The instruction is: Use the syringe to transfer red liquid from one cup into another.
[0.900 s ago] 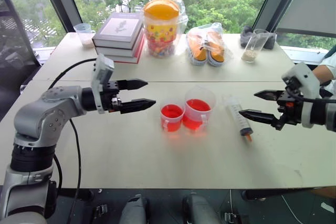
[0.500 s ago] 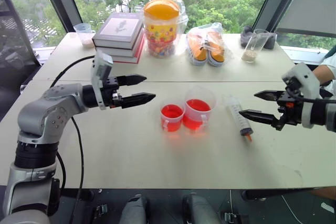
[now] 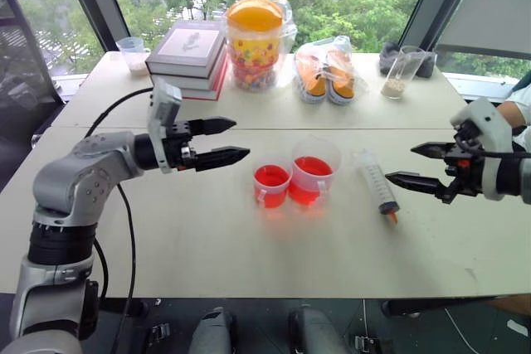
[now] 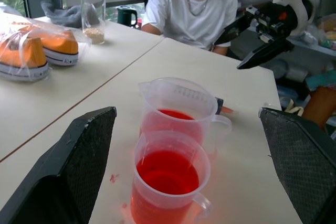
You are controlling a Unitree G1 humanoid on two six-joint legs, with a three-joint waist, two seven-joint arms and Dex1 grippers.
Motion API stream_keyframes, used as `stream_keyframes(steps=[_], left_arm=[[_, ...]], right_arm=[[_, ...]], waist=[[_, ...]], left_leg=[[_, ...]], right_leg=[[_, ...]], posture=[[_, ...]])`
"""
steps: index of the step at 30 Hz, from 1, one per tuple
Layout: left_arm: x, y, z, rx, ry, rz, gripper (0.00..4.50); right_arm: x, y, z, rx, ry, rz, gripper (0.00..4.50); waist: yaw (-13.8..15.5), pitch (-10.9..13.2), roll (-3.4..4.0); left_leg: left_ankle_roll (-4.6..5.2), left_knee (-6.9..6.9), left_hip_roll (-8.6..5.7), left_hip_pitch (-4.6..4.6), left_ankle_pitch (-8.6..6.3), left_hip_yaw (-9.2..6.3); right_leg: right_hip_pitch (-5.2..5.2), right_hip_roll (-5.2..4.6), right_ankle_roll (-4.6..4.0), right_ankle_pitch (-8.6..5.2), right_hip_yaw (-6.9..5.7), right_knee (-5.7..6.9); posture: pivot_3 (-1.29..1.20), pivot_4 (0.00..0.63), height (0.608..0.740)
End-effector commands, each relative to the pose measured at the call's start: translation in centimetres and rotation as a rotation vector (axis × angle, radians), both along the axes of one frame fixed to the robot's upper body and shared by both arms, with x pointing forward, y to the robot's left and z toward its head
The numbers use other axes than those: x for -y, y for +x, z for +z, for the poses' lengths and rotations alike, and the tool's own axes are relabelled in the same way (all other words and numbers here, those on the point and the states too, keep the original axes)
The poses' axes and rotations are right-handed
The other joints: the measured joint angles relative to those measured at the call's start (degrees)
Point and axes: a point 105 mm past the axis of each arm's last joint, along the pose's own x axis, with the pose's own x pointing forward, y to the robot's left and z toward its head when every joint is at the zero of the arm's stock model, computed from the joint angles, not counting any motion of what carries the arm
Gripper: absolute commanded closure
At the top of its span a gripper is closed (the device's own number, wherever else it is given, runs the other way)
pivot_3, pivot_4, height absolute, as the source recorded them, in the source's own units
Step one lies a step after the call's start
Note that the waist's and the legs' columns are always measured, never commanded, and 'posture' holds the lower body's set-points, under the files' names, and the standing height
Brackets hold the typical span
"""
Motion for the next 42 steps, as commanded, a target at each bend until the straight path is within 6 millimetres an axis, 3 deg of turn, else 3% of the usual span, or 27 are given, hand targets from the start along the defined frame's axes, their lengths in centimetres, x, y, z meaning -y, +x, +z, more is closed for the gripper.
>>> stream_keyframes(steps=[1,8,17,21,33,36,39,41,42], left_arm=[[0.4,-0.3,0.6,0.042,-0.012,-0.019,0.0],[1.7,0.4,0.6,0.05,-0.018,-0.069,0.0],[2.1,0.3,0.3,0.061,-0.035,-0.069,0.0],[2.0,-0.2,-0.2,0.054,-0.046,-0.051,0.0],[1.7,-0.4,-0.2,0.065,-0.053,-0.009,0.0],[1.6,-0.4,-0.2,0.065,-0.049,-0.005,0.0],[1.5,-0.5,-0.1,0.068,-0.048,-0.006,0.0],[1.5,-0.4,0.0,0.073,-0.044,-0.01,0.0],[1.6,-0.4,0.1,0.076,-0.045,-0.013,0.0]], right_arm=[[0.4,0.6,0.9,-0.041,0.013,-0.035,0.07],[1.3,3.3,-1.0,-0.354,0.077,-0.172,0.07],[2.8,7.9,-4.1,-0.513,-0.01,-0.292,0.07],[2.0,10.0,-5.5,-0.543,-0.038,-0.294,0.07],[0.1,11.0,-9.3,-0.62,-0.134,-0.243,0.07],[-0.4,10.9,-9.8,-0.635,-0.149,-0.226,0.79],[-0.8,11.0,-9.8,-0.638,-0.135,-0.219,2.29],[-0.8,11.1,-9.4,-0.629,-0.119,-0.229,2.99],[-0.6,11.2,-9.1,-0.62,-0.109,-0.234,3.09]], waist=[[-0.08,0.0,0.0],[-0.08,0.0,0.0],[-0.11,0.0,0.0],[-0.41,0.01,0.02],[-0.15,-0.01,0.0],[-0.32,-0.02,0.01],[-0.35,-0.02,0.01],[-0.48,-0.03,0.0],[-0.49,-0.03,0.0]], left_leg=[[0.0,0.01,0.0,0.01,0.0,0.0],[0.0,0.01,-0.03,-0.03,0.0,0.03],[0.01,-0.06,-0.04,-0.09,0.0,0.24],[0.01,-0.06,-0.05,-0.08,0.0,0.29],[0.0,-0.03,-0.09,-0.02,0.0,0.25],[-0.01,0.0,-0.09,0.08,0.01,0.23],[-0.02,-0.02,-0.08,0.09,0.01,0.2],[-0.02,-0.03,-0.07,0.1,0.01,0.19],[-0.02,-0.03,-0.07,0.1,0.01,0.2]], right_leg=[[0.0,0.0,0.0,0.0,0.01,0.01],[-0.05,-0.03,-0.09,-0.05,0.03,-0.02],[-0.15,-0.02,0.08,0.05,0.02,0.01],[-0.15,-0.02,0.11,0.07,0.03,0.04],[-0.04,-0.06,0.13,0.08,-0.02,0.1],[0.05,-0.06,0.12,0.08,-0.03,0.15],[0.04,-0.04,0.12,0.08,-0.04,0.17],[0.05,-0.01,0.12,0.08,-0.04,0.17],[0.04,-0.01,0.12,0.08,-0.04,0.17]], posture=[[0.0,0.15,0.74],[0.0,0.15,0.74],[0.0,0.15,0.74],[0.0,0.15,0.74],[0.0,0.15,0.74],[0.0,0.15,0.74],[0.0,0.15,0.74],[0.0,0.15,0.74],[0.0,0.15,0.74]])
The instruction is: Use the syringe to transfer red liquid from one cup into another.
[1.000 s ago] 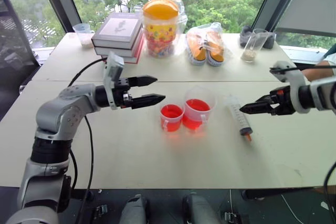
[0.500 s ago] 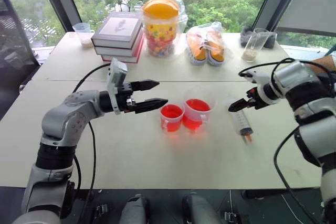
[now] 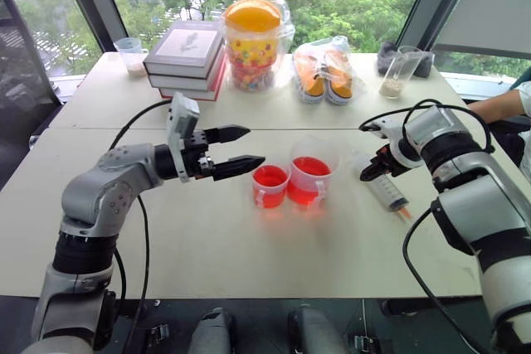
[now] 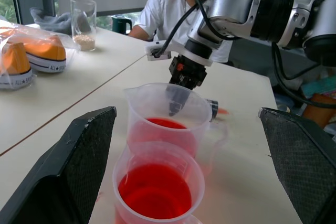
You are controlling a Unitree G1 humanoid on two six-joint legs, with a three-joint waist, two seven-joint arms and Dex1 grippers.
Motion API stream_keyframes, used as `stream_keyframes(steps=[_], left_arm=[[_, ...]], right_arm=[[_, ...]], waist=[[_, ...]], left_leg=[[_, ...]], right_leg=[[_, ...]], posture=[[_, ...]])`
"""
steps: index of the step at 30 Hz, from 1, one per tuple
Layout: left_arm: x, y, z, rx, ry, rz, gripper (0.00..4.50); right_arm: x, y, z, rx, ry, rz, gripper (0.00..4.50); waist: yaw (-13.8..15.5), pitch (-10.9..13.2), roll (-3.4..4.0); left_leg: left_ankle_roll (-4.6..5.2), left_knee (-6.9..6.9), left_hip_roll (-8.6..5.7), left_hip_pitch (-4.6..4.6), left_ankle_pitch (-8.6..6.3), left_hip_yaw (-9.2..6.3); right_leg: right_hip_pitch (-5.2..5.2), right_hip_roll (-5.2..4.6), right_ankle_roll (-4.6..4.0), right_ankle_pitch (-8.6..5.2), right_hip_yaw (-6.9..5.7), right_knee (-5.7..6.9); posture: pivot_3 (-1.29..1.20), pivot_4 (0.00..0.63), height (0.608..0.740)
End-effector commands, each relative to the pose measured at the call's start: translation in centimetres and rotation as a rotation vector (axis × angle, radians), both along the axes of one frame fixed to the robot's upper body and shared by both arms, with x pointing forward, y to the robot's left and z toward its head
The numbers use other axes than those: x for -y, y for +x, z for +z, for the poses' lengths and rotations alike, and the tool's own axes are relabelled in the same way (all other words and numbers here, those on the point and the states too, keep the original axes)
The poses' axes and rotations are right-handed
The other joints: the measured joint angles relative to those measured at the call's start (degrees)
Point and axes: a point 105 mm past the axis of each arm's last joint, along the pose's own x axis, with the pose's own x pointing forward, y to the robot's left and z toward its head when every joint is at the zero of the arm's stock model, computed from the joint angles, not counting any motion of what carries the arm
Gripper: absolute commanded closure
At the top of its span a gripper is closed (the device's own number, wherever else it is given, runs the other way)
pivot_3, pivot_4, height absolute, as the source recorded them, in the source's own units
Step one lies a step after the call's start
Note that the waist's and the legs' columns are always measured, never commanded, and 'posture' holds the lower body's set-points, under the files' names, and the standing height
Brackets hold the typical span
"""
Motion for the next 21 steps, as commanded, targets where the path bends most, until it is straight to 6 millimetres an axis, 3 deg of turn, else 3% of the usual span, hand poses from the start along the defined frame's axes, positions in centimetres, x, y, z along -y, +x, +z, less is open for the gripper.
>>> stream_keyframes(steps=[1,5,9,11,15,17,21], left_arm=[[-0.1,-0.3,1.7,0.064,-0.014,-0.011,0.0],[-0.2,-0.1,2.0,0.074,-0.009,-0.021,0.0],[-0.3,0.2,2.4,0.081,-0.002,-0.028,0.0],[-0.1,0.4,2.8,0.08,-0.005,-0.045,0.0],[0.0,1.1,2.9,0.07,0.008,-0.074,0.0],[0.2,1.7,2.9,0.063,0.009,-0.082,0.0],[0.6,2.3,3.7,0.061,-0.01,-0.11,0.0]], right_arm=[[-0.3,0.1,0.6,0.014,0.045,-0.017,3.1],[0.0,1.1,3.6,0.148,0.15,-0.089,3.1],[-0.2,2.6,10.4,0.465,0.286,-0.096,3.1],[-0.7,2.5,15.0,0.75,0.33,-0.027,3.1],[-3.8,-0.9,21.4,1.117,0.566,0.114,3.1],[-4.8,-2.6,22.5,1.232,0.645,0.14,3.1],[-7.7,-5.8,22.9,1.352,0.831,0.214,3.1]], waist=[[0.01,0.0,0.0],[0.15,0.01,0.01],[0.34,0.05,0.09],[0.37,0.05,0.09],[0.44,0.05,0.09],[0.51,0.04,0.08],[0.53,0.04,0.08]], left_leg=[[0.0,0.0,0.0,0.0,0.0,0.01],[-0.01,0.0,0.0,-0.04,0.0,0.01],[-0.01,-0.03,-0.02,-0.14,0.0,0.04],[-0.01,-0.08,-0.02,-0.19,0.0,0.03],[-0.01,-0.14,-0.01,-0.19,0.0,-0.04],[-0.01,-0.15,-0.01,-0.17,0.0,-0.06],[-0.04,-0.04,-0.01,-0.17,0.02,-0.09]], right_leg=[[-0.01,-0.01,0.0,0.0,0.0,0.01],[-0.05,-0.01,0.0,0.0,0.0,0.01],[-0.16,-0.04,0.0,0.0,0.01,-0.01],[-0.22,-0.03,0.0,0.0,0.01,-0.03],[-0.22,0.0,0.01,-0.01,-0.03,-0.03],[-0.19,0.01,0.01,-0.01,-0.05,-0.02],[-0.1,-0.02,0.02,0.0,-0.1,0.0]], posture=[[0.0,0.15,0.74],[0.0,0.15,0.74],[0.0,0.15,0.74],[0.0,0.15,0.74],[0.0,0.15,0.74],[0.0,0.15,0.74],[0.0,0.15,0.74]])
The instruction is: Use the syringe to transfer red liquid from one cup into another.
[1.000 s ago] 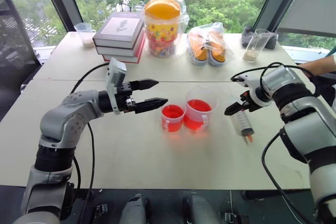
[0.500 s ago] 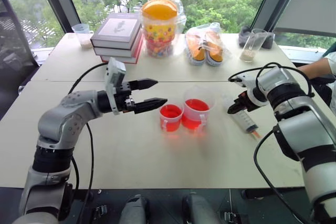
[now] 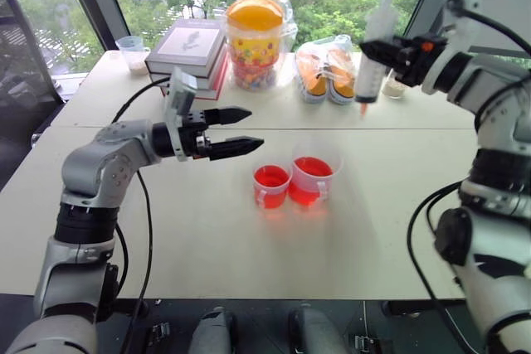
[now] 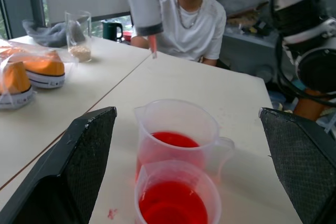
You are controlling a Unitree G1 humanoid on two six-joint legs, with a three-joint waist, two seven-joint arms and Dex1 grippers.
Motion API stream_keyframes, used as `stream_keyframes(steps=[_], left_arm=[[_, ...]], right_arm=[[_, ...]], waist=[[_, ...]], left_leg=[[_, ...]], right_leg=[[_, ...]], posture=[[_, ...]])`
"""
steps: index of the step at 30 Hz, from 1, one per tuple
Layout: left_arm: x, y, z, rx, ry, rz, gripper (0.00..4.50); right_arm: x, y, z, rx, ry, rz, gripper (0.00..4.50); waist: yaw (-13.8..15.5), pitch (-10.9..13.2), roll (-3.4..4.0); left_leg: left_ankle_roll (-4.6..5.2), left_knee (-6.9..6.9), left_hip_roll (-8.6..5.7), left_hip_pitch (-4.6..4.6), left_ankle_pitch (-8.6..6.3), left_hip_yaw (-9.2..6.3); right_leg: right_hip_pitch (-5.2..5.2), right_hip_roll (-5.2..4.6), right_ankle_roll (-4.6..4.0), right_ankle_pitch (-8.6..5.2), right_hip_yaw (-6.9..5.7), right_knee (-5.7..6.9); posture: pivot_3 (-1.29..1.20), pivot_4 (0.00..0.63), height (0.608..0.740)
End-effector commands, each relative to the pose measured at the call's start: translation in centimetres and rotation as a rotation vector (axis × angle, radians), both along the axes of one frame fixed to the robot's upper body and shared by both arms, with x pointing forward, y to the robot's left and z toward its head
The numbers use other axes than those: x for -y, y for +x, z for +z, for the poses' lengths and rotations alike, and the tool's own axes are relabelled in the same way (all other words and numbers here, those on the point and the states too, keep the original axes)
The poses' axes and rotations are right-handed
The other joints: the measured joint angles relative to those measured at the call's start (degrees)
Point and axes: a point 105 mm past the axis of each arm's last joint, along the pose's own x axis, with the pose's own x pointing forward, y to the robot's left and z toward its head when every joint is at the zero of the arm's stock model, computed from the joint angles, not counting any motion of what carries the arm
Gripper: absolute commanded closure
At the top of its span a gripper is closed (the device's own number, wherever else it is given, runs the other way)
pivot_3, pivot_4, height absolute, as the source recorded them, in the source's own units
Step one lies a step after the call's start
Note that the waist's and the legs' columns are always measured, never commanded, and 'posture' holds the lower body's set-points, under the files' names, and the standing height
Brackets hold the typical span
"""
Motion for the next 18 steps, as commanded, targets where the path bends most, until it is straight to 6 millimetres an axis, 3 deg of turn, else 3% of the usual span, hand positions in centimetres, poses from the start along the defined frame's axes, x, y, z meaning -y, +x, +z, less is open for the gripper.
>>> stream_keyframes(steps=[1,6,13,18], left_arm=[[0.5,0.2,1.7,0.057,-0.009,-0.035,0.0],[1.7,0.1,2.1,0.068,0.001,-0.106,0.0],[4.3,-0.3,3.4,0.115,-0.006,-0.21,0.0],[5.8,-0.7,4.1,0.138,-0.015,-0.29,0.0]], right_arm=[[-2.1,-3.8,1.6,0.182,0.12,0.111,3.1],[-4.3,-5.0,-3.4,0.19,0.058,0.119,3.1],[-5.0,-4.0,-10.2,0.103,0.021,0.051,3.1],[-5.0,-3.5,-13.9,0.051,-0.024,0.01,3.1]], waist=[[-0.02,-0.01,-0.01],[0.05,-0.01,-0.02],[-0.04,-0.01,-0.02],[-0.24,-0.01,-0.02]], left_leg=[[0.0,0.03,-0.01,-0.01,0.0,0.02],[0.0,-0.01,-0.04,-0.02,0.0,-0.11],[0.01,0.04,-0.1,0.01,0.01,-0.14],[0.01,0.03,-0.1,0.02,0.01,-0.15]], right_leg=[[-0.01,-0.01,0.0,0.0,0.02,0.01],[0.08,0.0,0.02,-0.02,-0.03,-0.06],[0.08,0.01,0.02,-0.02,0.04,0.0],[0.08,0.03,0.02,-0.02,0.06,0.0]], posture=[[0.0,0.15,0.74],[0.0,0.15,0.74],[0.0,0.15,0.74],[0.0,0.15,0.74]])
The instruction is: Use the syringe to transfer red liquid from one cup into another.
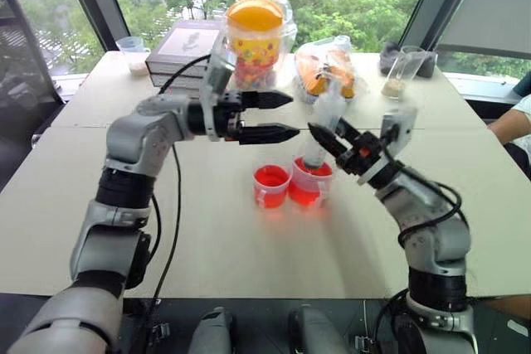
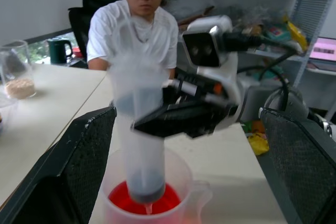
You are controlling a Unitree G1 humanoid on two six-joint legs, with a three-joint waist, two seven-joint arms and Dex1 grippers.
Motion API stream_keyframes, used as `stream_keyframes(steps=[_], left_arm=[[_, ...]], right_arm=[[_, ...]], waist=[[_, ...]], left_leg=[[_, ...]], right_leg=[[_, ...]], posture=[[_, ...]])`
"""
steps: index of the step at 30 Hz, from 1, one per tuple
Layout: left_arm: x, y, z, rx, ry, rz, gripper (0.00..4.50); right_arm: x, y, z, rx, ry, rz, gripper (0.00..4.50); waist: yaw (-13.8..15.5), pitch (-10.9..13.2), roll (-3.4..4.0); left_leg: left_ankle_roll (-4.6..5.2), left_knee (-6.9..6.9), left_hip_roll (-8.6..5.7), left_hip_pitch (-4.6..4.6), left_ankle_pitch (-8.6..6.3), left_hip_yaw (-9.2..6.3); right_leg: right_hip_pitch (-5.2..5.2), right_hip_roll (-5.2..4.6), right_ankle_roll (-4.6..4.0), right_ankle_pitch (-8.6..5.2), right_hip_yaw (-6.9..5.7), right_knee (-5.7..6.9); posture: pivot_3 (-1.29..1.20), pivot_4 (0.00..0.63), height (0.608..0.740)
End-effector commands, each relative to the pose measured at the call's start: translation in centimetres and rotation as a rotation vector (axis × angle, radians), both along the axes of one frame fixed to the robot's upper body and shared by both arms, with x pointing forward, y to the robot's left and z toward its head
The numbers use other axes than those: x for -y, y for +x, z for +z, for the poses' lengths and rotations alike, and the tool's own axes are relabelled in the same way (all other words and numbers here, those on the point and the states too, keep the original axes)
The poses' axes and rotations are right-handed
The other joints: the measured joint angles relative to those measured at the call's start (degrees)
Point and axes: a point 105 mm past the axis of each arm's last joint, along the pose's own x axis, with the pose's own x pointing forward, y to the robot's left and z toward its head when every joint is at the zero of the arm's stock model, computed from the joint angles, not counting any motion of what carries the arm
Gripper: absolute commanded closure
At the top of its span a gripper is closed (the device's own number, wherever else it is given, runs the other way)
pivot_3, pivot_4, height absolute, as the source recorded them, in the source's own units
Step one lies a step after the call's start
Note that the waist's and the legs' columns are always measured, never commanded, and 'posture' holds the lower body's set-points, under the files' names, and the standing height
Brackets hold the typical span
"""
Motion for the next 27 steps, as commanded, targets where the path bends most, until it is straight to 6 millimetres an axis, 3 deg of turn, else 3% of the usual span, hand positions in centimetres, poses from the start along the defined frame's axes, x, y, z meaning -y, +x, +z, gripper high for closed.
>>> stream_keyframes(steps=[1,10,21,27], left_arm=[[0.9,-0.4,1.1,0.065,-0.001,-0.051,0.0],[2.5,-0.2,0.8,0.079,0.007,-0.082,0.0],[4.6,0.7,-1.3,0.069,0.09,-0.082,0.0],[5.3,1.1,-1.4,0.048,0.075,-0.072,0.0]], right_arm=[[0.0,-0.1,-0.9,0.037,-0.029,-0.029,3.1],[0.0,-0.2,-1.9,0.03,-0.055,-0.045,3.1],[-0.8,-0.6,-0.8,0.072,-0.065,-0.028,3.1],[-1.3,-0.8,-0.6,0.081,-0.071,-0.014,3.1]], waist=[[0.05,0.0,0.0],[0.18,0.0,0.0],[0.17,0.0,-0.01],[0.17,0.0,-0.01]], left_leg=[[0.0,-0.01,0.0,0.0,0.0,-0.03],[0.0,0.01,0.0,0.0,0.0,-0.05],[0.0,0.0,-0.01,0.0,0.0,-0.06],[0.0,0.0,0.0,0.0,0.0,-0.09]], right_leg=[[0.0,0.03,0.0,0.0,-0.01,-0.01],[0.02,0.03,0.0,-0.01,0.01,-0.01],[0.02,0.03,0.0,-0.01,0.01,-0.03],[0.02,0.05,0.0,-0.01,0.01,-0.02]], posture=[[0.0,0.15,0.74],[0.0,0.15,0.74],[0.0,0.15,0.74],[0.0,0.15,0.74]])
